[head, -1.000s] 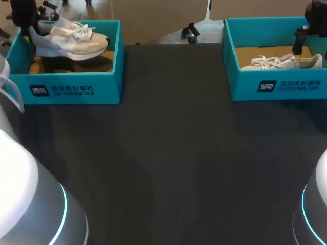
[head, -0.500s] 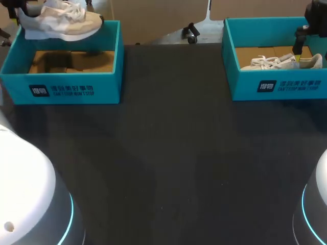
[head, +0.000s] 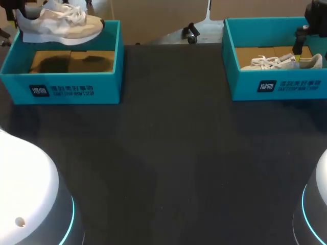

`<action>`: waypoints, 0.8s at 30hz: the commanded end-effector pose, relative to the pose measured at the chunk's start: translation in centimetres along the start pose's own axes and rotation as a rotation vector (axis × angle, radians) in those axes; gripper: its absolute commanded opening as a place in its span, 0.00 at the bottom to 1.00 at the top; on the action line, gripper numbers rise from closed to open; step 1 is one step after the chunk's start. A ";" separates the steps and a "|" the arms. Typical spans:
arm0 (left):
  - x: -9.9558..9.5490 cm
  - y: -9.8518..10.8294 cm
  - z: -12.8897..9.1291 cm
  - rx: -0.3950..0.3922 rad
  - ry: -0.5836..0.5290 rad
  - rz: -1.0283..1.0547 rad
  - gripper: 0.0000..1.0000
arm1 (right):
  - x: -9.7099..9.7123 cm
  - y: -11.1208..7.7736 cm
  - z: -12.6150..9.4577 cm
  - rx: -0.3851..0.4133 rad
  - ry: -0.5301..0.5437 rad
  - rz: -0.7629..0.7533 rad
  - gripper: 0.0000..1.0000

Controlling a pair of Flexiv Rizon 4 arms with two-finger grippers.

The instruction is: Take the shoe out of the shoebox, open the shoe tongue, remove and reinsert the insole, then place the shoe into the shoebox

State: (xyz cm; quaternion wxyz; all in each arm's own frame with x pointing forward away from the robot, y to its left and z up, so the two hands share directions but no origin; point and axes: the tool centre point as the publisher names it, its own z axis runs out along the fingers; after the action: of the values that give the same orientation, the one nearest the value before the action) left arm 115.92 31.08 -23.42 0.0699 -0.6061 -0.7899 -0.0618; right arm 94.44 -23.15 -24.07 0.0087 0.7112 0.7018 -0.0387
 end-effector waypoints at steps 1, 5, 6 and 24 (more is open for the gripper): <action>0.0 -6.7 -3.6 -0.273 0.035 0.009 0.00 | 0.0 -0.1 0.0 -0.003 -0.001 0.000 1.00; -0.1 -10.0 -5.4 -0.308 0.065 -0.030 0.00 | 0.0 -0.1 0.0 -0.003 -0.001 0.000 1.00; -0.1 -10.8 -5.8 -0.316 0.070 -0.035 0.00 | 0.0 -0.1 0.0 -0.003 -0.001 0.000 1.00; 0.3 -13.8 -8.0 -0.331 0.058 -0.073 0.00 | 0.0 -0.1 0.0 -0.003 -0.001 0.000 1.00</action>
State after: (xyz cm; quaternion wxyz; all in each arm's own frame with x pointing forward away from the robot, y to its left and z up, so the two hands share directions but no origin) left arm 103.75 26.41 -15.72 0.0871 -0.5717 -0.8120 -0.0792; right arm 94.45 -23.15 -24.08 0.0087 0.7112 0.7018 -0.0387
